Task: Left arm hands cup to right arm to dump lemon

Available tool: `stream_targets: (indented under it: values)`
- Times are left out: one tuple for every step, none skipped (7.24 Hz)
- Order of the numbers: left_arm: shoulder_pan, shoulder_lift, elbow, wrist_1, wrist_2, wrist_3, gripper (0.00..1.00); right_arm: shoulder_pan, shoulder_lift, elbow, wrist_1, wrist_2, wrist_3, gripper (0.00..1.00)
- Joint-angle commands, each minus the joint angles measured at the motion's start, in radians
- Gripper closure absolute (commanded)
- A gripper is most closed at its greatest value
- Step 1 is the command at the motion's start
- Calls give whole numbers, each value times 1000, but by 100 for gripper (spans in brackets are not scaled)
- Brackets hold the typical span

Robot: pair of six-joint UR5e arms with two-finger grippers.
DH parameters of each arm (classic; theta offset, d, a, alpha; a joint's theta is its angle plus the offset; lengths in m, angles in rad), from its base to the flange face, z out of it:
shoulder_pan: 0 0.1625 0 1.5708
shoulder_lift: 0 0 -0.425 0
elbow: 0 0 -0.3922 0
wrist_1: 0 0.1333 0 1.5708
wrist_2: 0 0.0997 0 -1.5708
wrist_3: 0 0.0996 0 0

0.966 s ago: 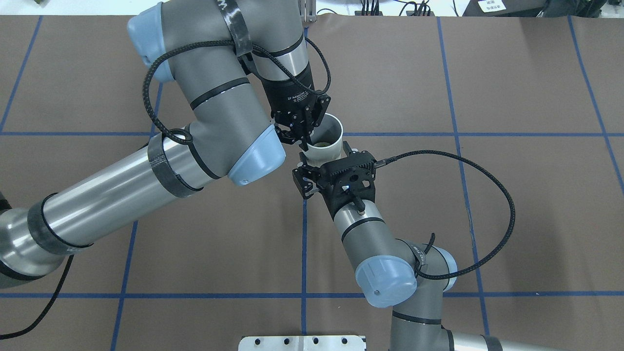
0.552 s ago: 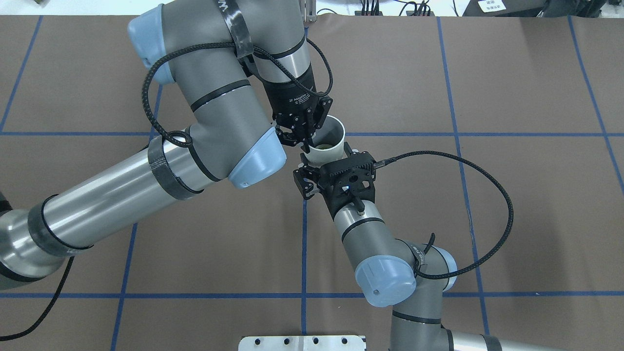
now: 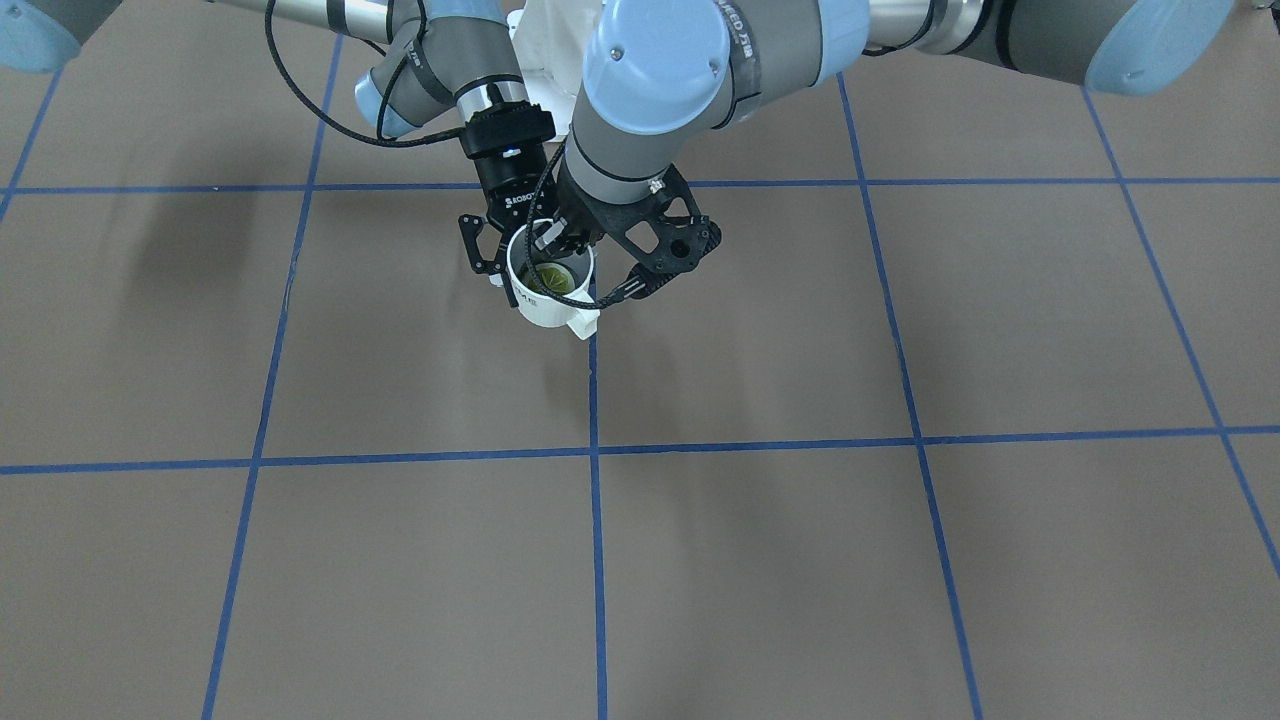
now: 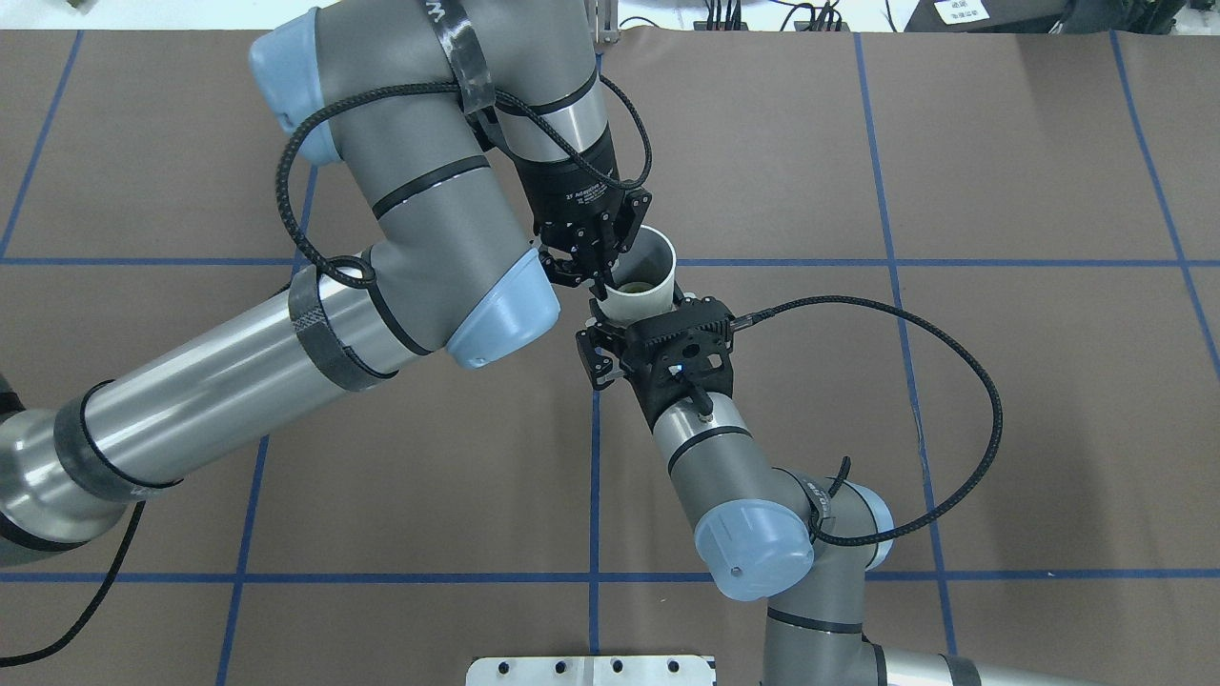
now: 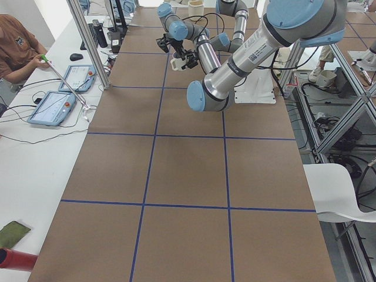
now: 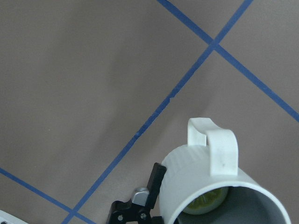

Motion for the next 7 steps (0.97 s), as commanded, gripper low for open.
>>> stream_targets:
  values:
    - [5, 0, 0, 0, 10, -2, 1, -1, 0, 2, 9, 4, -1, 59]
    - [8, -3, 0, 0, 9, -24, 0, -1, 3, 2, 11, 4, 0, 65]
    - [2, -1, -33, 0, 11, -25, 0, -1, 5, 2, 20, 6, 5, 71]
    - [-24, 0, -82, 0, 9, -25, 0, -1, 5, 2, 40, 6, 6, 79]
    - [-64, 0, -127, 9, 4, -23, 0, -2, 3, 2, 68, 7, 8, 84]
    - [-98, 3, -139, 15, 4, -15, 0, -2, 5, 0, 75, 7, 26, 84]
    - [-121, 5, -138, 15, 4, -11, 0, 8, 0, 5, 101, 7, 63, 84]
